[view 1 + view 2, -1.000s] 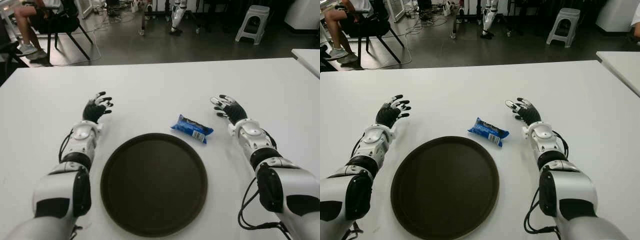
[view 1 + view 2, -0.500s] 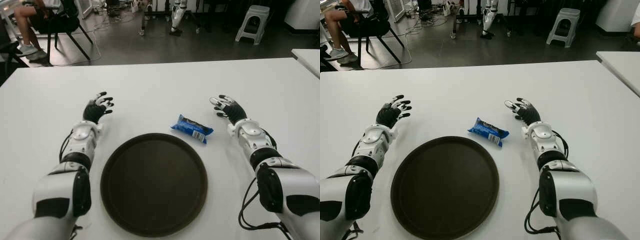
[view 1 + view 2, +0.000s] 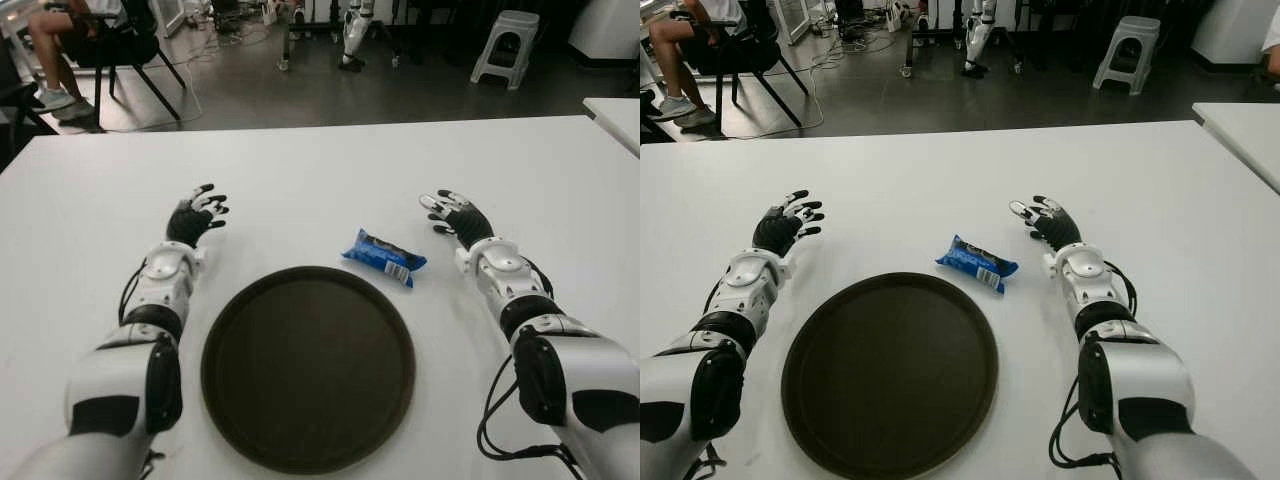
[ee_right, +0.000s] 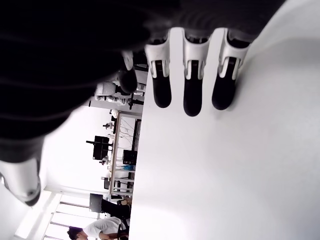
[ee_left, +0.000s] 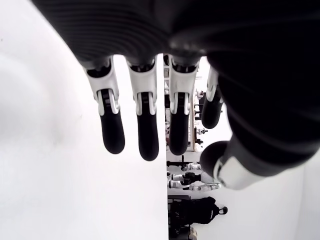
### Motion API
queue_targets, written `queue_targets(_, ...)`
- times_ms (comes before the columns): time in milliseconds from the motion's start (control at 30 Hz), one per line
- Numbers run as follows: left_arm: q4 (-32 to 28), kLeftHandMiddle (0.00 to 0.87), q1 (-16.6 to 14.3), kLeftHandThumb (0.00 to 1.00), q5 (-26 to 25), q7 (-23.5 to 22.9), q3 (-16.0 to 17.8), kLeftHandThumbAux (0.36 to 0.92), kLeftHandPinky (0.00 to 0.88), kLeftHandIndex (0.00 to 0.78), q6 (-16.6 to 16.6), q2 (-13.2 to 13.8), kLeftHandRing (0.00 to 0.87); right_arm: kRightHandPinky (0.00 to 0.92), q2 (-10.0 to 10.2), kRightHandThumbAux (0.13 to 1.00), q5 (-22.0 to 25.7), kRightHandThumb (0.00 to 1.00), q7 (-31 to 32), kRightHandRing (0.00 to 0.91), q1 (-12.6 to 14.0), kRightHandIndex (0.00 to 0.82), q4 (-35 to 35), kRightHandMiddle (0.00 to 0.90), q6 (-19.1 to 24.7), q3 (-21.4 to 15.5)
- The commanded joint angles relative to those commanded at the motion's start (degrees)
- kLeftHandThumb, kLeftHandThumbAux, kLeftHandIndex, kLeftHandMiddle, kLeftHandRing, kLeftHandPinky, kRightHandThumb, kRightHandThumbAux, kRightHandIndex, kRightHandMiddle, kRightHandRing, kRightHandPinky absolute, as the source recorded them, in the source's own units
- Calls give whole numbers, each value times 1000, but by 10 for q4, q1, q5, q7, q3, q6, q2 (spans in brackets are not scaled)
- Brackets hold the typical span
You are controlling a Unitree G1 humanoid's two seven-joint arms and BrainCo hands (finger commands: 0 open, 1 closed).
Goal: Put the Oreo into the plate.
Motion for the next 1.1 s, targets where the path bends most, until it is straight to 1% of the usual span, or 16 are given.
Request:
queue_targets(233, 0, 283, 1, 172, 1, 3, -1, 663, 322, 179, -3, 0, 295, 227, 1, 543, 2, 93, -2, 208, 0, 108, 0, 201, 0, -2)
queue_targets(433, 0, 273, 1, 206, 4, 6, -3, 665, 328, 168, -2, 1, 294, 233, 2, 529, 4, 121, -3, 218, 1, 105, 0, 207, -1, -6)
queue_targets(600, 0, 273, 0, 216, 2, 4, -2, 664, 324, 164, 0, 0, 292, 228, 2, 514, 3, 123, -4, 217, 1, 104, 0, 207, -2, -6)
queue_targets(867, 0, 267, 0, 220, 2, 2, -2, 678, 312, 161, 3, 1, 284, 240, 2, 519, 2, 147, -4, 227, 1, 111, 0, 218, 0, -8)
queue_targets(1100, 0, 274, 0, 216, 2, 5, -2, 689, 326, 167, 4, 1, 291, 231, 2, 499, 2, 142, -3, 227, 1, 108, 0, 216, 2, -8)
